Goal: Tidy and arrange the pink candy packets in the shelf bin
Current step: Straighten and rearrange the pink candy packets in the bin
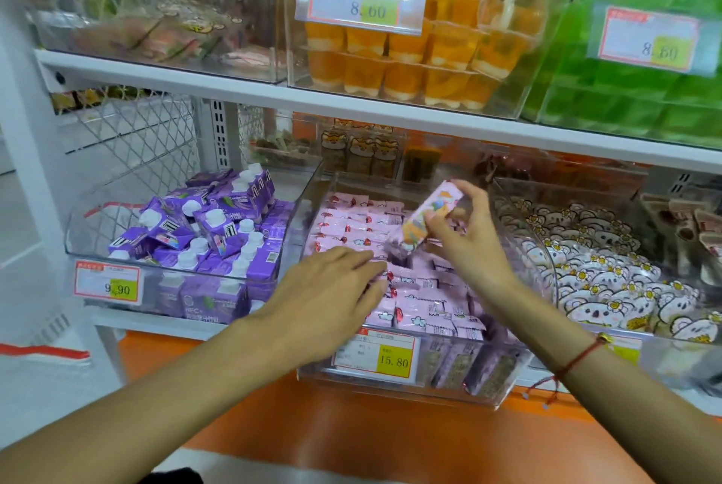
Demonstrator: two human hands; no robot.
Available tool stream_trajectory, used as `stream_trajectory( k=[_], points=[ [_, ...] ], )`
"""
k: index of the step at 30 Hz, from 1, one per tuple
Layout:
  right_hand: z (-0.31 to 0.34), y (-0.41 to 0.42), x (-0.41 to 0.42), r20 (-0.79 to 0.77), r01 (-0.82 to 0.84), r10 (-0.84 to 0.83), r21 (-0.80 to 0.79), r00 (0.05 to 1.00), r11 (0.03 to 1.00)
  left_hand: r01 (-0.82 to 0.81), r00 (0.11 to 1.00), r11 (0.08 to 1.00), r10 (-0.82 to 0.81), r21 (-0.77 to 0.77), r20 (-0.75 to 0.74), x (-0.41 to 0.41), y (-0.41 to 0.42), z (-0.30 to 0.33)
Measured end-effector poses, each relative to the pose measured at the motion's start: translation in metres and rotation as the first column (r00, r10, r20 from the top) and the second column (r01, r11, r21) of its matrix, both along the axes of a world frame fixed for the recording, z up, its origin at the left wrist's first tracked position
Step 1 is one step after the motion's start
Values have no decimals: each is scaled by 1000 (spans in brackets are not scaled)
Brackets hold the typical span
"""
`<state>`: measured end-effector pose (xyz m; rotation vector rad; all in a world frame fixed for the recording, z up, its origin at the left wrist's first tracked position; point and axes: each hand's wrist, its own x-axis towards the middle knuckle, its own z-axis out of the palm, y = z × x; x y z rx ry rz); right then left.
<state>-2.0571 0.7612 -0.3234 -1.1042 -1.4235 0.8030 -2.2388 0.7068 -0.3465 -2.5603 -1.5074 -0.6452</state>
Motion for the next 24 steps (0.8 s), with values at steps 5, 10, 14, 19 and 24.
stream_trajectory(
  k=[5,10,14,19,24],
  points=[
    [8,5,6,421,-122,101,23,902,992,-22,1000,999,22,-39,-7,-1,2,3],
    [28,4,10,675,-195,65,119,735,974,-20,1000,997,21,-77,8,-1,3,4],
    [15,4,2,865,-220,25,99,501,970,-14,1000,995,16,-99,20,-2,2,5],
    [-10,2,11,873,-206,78,27,482,978,-9,1000,996,10,-93,9,-1,3,4],
    [-11,-3,12,874,-221,126,-23,469,975,0,999,995,3,-98,34,-2,4,6]
  ],
)
